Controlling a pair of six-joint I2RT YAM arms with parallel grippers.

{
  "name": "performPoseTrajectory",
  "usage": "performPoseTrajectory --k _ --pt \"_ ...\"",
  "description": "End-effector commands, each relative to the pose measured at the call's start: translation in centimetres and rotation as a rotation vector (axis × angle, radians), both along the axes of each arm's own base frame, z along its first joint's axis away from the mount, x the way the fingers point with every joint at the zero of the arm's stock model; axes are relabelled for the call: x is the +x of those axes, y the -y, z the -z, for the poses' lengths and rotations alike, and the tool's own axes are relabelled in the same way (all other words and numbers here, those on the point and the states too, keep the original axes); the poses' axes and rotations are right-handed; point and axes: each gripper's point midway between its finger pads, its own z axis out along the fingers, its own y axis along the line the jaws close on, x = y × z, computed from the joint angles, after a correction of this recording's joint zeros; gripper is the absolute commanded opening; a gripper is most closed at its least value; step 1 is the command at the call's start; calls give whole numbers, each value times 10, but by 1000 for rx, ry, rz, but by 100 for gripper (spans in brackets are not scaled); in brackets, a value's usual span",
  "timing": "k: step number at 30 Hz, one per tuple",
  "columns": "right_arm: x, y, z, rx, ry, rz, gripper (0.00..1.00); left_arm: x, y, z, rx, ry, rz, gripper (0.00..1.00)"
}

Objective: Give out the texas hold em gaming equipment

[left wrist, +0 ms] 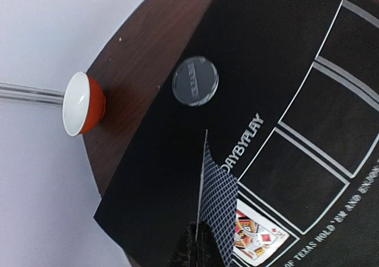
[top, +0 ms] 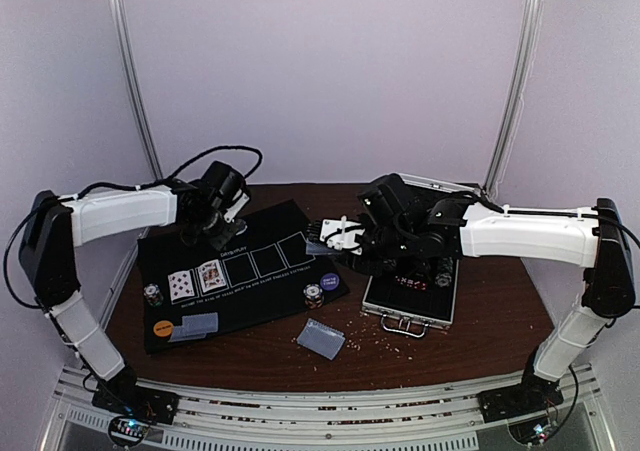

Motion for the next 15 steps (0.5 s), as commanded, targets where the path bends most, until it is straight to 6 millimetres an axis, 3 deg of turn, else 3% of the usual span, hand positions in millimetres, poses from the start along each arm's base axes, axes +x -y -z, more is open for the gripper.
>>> performPoseTrajectory --k 1,4,8,15 --pt "1 5 -10 14 16 23 41 12 -3 -7 288 139 -23 0" --pt "0 7 -10 13 13 27 41 17 10 10 373 169 31 0" --pt "-1 10 -11 14 17 28 41 15 19 49 458 114 91 0" --pt "-2 9 -10 17 13 26 41 -7 46 94 439 12 208 0"
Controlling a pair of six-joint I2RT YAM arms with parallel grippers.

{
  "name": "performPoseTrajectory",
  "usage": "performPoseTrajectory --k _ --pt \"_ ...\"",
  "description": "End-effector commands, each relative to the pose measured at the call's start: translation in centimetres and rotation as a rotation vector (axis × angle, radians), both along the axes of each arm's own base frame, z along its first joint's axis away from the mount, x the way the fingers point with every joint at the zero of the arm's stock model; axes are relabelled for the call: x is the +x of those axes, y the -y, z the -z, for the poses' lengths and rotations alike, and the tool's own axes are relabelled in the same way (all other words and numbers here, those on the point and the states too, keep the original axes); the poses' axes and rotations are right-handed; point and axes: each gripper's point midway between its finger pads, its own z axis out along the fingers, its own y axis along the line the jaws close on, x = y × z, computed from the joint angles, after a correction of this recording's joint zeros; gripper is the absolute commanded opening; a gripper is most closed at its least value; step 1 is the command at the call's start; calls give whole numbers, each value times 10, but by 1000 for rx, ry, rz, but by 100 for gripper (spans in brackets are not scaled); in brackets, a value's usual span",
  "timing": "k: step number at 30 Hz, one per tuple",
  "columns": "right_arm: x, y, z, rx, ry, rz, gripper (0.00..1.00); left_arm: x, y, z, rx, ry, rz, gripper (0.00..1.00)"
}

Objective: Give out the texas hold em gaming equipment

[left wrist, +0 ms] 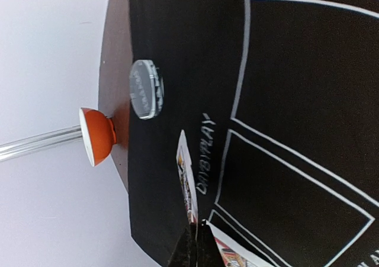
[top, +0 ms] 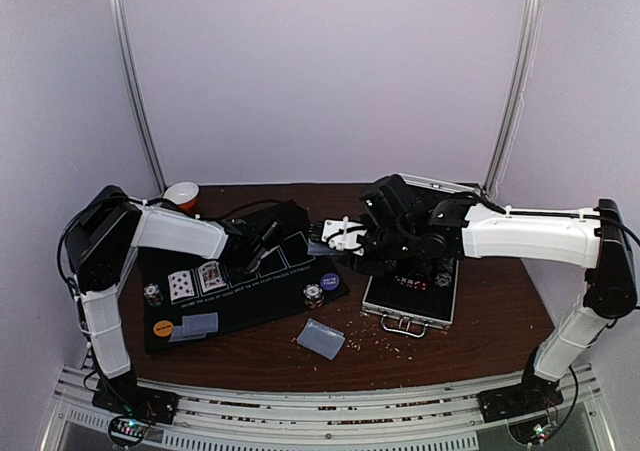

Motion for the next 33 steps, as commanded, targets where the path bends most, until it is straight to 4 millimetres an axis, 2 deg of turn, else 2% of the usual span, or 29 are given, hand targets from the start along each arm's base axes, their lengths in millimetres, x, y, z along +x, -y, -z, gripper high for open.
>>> performPoseTrajectory --k 1,7,14,22,28,33 --pt "-2 5 -10 19 11 12 41 -12 22 15 -51 -46 66 0" --pt "-2 5 -10 20 13 9 41 -26 35 34 -168 -143 70 0" --pt "-2 5 -10 20 13 9 41 -37 26 51 -137 -201 45 0" --pt "-1 3 -10 21 13 7 41 -44 31 58 -179 -257 28 0" --pt "-1 4 -9 15 13 8 41 -48 38 53 -227 -282 34 19" --pt "0 4 -9 17 15 9 41 -50 53 33 -333 -283 59 25"
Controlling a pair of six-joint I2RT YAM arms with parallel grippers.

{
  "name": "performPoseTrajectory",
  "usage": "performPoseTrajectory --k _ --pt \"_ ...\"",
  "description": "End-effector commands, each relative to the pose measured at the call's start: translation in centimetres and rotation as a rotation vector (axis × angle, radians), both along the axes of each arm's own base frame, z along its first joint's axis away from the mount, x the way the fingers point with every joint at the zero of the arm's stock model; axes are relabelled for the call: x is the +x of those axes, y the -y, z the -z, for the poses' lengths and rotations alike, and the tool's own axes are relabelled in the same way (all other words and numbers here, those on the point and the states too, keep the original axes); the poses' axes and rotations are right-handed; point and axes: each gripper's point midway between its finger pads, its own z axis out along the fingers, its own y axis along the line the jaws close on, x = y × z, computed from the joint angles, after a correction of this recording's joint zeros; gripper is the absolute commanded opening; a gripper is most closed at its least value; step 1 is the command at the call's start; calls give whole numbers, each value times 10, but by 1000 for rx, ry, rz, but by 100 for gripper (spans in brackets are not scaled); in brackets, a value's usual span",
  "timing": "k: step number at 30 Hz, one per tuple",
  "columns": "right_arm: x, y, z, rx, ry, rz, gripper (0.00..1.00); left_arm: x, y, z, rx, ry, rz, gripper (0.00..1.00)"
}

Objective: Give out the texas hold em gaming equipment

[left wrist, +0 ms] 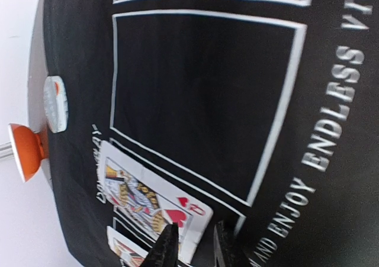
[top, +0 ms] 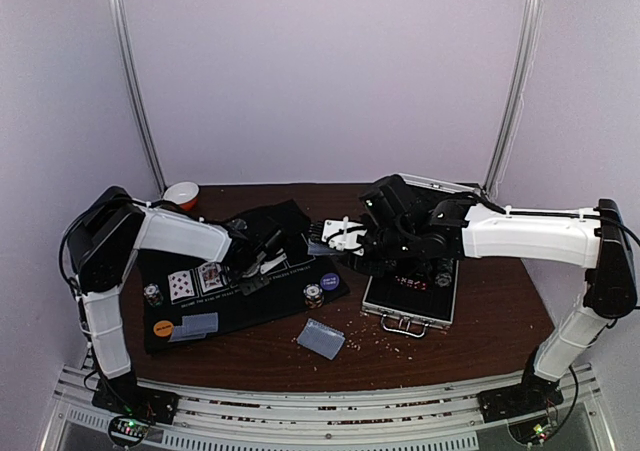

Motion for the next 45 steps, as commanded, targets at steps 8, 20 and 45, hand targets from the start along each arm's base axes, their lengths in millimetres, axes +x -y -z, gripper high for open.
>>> performPoseTrajectory --k 8,20,45 --pt "-1 5 -11 12 20 9 41 -20 52 -59 -409 -65 66 35" --pt "0 1 -14 33 25 -1 41 -61 99 -234 -1531 -193 332 97" --pt "-1 -5 -12 37 14 -17 41 -69 159 -214 -1594 -429 368 45"
